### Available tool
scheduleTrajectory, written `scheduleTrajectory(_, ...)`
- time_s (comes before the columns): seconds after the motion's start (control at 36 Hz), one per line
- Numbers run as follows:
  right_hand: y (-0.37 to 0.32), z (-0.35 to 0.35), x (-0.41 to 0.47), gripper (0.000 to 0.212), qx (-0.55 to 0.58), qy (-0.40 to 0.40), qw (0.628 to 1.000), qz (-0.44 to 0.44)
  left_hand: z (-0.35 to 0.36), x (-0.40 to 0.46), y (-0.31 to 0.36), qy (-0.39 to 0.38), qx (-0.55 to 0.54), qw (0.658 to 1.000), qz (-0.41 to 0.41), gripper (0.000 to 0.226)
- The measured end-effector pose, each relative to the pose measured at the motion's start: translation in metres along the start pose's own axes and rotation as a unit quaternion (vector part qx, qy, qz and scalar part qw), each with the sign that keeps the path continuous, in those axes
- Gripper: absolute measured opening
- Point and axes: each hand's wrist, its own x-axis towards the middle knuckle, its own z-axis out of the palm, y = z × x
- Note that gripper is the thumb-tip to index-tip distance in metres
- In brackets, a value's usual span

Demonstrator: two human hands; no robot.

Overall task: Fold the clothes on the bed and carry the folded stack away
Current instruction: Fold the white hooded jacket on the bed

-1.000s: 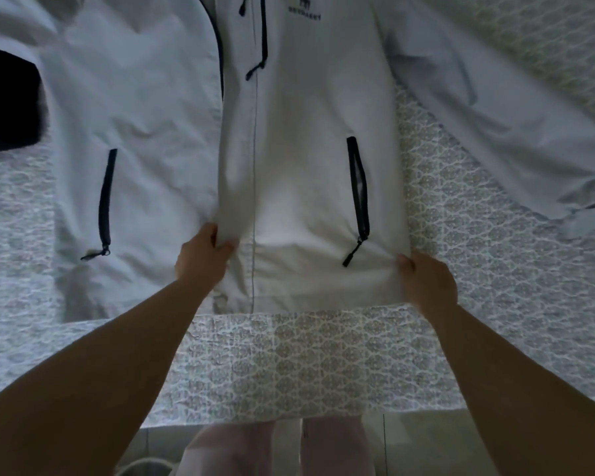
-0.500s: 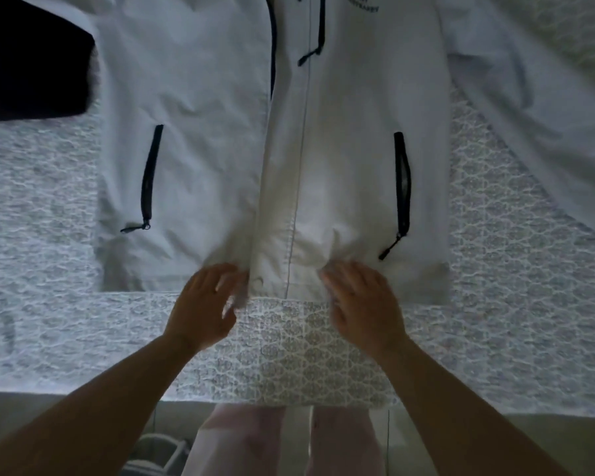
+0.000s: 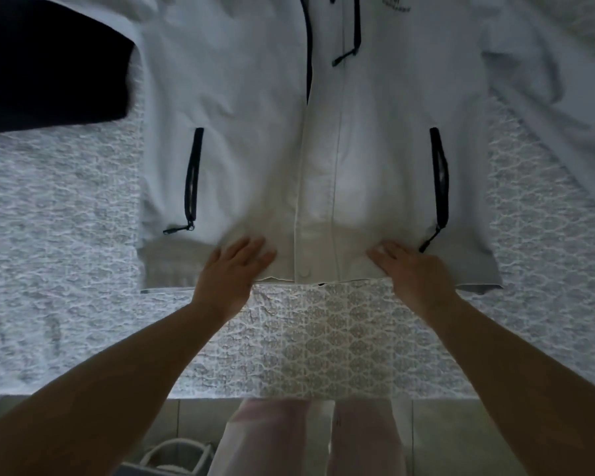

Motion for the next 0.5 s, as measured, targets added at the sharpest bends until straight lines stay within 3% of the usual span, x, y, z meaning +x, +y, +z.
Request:
scheduleTrajectory(0.06, 0.000, -0.007, -0.004, 0.061, 0.004, -0.040, 0.999, 0.018, -0.007, -0.003, 0.001, -0.029, -0.007, 1.000, -0.001, 0.078)
scheduleTrajectory(0.19, -0.011, -0.022, -0.018, 0.052, 0.023, -0.046, 0.998, 0.024, -0.022, -0.014, 0.001, -0.087, 0.000, 0.996, 0.012, 0.074)
scheduleTrajectory(0.5, -0.047, 0.014, -0.083, 0.054, 0.065, -0.077, 0.994, 0.031, 0.019, -0.084, 0.026, -0.121, 0.041, 0.992, -0.023, 0.078)
